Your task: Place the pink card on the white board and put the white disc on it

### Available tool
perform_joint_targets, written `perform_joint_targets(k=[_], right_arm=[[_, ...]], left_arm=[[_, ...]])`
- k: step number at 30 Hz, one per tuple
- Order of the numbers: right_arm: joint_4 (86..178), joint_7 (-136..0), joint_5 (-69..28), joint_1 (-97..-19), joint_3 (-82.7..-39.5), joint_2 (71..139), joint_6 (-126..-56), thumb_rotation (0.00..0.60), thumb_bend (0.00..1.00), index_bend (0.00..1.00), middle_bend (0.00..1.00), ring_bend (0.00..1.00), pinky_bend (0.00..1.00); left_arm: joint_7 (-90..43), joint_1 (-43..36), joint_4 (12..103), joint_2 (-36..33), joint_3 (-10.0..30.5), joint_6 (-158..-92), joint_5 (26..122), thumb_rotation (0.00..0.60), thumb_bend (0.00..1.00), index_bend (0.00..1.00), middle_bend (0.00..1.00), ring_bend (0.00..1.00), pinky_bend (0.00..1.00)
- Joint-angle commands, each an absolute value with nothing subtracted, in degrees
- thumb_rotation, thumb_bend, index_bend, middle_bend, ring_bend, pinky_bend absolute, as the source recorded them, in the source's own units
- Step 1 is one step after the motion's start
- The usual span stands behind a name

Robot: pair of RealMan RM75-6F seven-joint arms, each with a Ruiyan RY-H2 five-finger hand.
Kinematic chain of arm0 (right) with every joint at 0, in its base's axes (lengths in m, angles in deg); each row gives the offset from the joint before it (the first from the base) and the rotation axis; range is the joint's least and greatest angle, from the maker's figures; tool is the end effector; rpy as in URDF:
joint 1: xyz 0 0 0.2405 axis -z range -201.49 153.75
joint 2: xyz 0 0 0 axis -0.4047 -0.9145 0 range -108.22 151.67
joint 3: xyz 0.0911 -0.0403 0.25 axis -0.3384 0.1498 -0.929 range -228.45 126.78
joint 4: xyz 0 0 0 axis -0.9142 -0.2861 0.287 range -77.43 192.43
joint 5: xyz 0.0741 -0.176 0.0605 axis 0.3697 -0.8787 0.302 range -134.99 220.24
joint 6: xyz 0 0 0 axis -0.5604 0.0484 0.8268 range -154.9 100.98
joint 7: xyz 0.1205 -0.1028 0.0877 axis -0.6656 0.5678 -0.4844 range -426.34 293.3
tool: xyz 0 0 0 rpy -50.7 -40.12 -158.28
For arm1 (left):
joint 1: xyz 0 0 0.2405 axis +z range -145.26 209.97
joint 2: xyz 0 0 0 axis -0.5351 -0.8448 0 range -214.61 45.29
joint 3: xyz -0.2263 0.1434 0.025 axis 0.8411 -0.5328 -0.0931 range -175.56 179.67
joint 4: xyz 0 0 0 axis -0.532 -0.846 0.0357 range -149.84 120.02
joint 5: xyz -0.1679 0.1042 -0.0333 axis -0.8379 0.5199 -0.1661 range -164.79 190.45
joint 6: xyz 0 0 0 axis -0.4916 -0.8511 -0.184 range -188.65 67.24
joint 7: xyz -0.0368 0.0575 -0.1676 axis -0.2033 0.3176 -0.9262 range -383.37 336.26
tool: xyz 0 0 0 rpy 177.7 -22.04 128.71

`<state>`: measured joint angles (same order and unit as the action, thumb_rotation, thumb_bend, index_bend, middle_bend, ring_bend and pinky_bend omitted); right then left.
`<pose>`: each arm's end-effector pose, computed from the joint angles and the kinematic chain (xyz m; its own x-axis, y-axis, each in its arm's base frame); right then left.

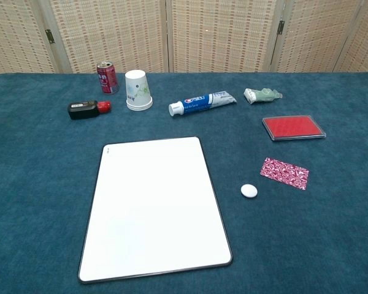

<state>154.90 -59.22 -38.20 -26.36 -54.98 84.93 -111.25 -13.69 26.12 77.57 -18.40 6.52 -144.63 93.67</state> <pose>-0.3250 -0.2076 0.1774 0.4354 -0.0267 0.8999 -0.8938 0.1066 0.4356 -0.3236 0.2309 0.1679 0.5031 -0.0015 0.8642 0.8629 0.0550 -0.5023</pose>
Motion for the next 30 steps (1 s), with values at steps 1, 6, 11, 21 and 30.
perform_joint_targets(k=[1,6,11,21,30], right_arm=[[155.1,-58.9,-38.1,-26.4,-55.1,84.7,-111.2,0.600,0.23,0.00,0.08,0.15,0.05],[155.6,-58.5,-38.5,-26.7,-55.2,84.7,-111.1,0.600,0.23,0.00,0.08,0.15,0.05],[155.8,-58.2,-39.0,-27.1,-54.9,84.5,-110.4,0.600,0.23,0.00,0.08,0.15,0.05],[156.4,-57.6,-40.8,-29.9,-54.9,85.5,-107.1,0.600,0.23,0.00,0.08,0.15,0.05],[155.1,-54.7,-40.0,-36.1,-55.8,89.4,-98.7,0.600,0.23,0.00,0.08,0.14,0.05]], left_arm=[[-13.7,26.0,77.2,-18.0,6.8,-145.0,93.7,0.600,0.16,0.05,0.04,0.04,0.00],[-13.5,25.9,77.2,-18.0,6.6,-144.6,93.6,0.600,0.16,0.05,0.05,0.05,0.00],[-13.7,26.2,77.4,-18.2,6.4,-144.5,93.4,0.600,0.16,0.05,0.05,0.05,0.00],[-14.6,26.4,77.7,-18.5,6.3,-145.4,94.3,0.600,0.16,0.06,0.05,0.05,0.00],[-14.7,27.0,77.8,-18.9,5.8,-146.2,95.2,0.600,0.16,0.07,0.05,0.05,0.00]])
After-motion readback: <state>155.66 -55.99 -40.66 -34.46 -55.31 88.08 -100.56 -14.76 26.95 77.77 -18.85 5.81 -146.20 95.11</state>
